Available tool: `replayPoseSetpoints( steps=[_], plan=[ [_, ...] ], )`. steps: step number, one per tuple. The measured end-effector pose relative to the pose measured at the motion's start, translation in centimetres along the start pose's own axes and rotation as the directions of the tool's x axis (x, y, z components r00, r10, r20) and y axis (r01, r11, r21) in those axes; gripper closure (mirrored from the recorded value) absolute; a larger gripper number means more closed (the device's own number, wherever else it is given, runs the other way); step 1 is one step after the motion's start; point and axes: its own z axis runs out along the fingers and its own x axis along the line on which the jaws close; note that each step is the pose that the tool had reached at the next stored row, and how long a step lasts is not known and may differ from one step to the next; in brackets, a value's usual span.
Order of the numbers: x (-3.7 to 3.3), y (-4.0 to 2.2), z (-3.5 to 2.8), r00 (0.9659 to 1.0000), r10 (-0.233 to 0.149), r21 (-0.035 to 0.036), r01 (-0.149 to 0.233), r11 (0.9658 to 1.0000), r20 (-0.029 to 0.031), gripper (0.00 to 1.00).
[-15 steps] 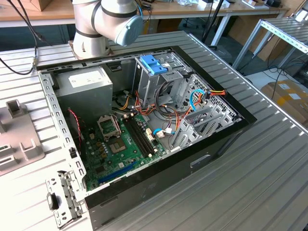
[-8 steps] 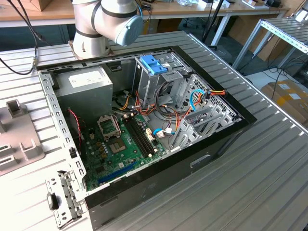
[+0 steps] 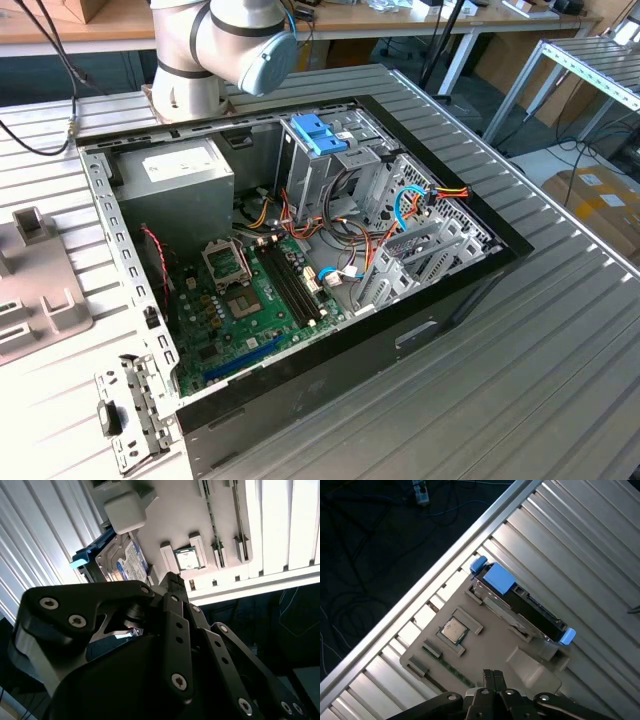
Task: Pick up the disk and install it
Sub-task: 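Pick up the disk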
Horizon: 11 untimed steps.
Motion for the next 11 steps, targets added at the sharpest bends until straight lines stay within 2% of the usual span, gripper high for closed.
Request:
replayPoseSetpoints(
  steps=[3, 7, 11],
  plan=[
    [0.0, 0.0, 0.0, 0.998, -0.064, -0.0015, 0.064, 0.998, -0.0025, 0.89],
    [0.0, 0.0, 0.0, 0.9946, -0.104, -0.0026, 0.104, 0.9946, -0.0041, 0.89],
    [0.0, 0.0, 0.0, 0.9887, -0.15, -0.0039, 0.15, 0.9887, -0.0058, 0.89]
  ],
)
